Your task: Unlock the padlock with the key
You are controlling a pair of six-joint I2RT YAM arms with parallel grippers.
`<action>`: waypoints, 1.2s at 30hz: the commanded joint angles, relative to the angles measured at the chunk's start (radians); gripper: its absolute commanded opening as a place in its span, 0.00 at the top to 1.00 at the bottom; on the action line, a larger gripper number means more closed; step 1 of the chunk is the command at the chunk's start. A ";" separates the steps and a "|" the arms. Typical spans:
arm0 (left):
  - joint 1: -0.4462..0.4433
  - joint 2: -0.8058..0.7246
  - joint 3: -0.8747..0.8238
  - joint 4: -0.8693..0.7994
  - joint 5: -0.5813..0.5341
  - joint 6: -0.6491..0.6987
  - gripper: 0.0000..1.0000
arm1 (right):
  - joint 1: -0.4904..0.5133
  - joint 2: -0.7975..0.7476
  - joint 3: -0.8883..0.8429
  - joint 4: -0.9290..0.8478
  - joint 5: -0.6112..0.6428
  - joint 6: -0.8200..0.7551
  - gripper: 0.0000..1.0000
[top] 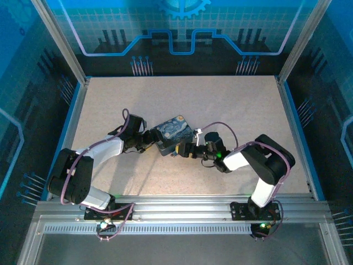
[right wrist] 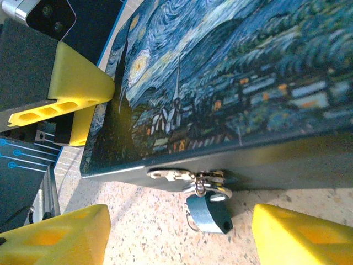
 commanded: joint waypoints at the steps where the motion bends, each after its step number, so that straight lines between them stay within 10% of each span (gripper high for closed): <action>1: -0.007 -0.004 -0.027 -0.070 -0.036 -0.008 0.28 | -0.010 0.035 0.029 0.080 -0.038 -0.014 0.33; 36: -0.016 -0.008 -0.042 -0.066 -0.036 -0.017 0.28 | 0.010 0.152 0.025 0.221 -0.099 -0.003 0.56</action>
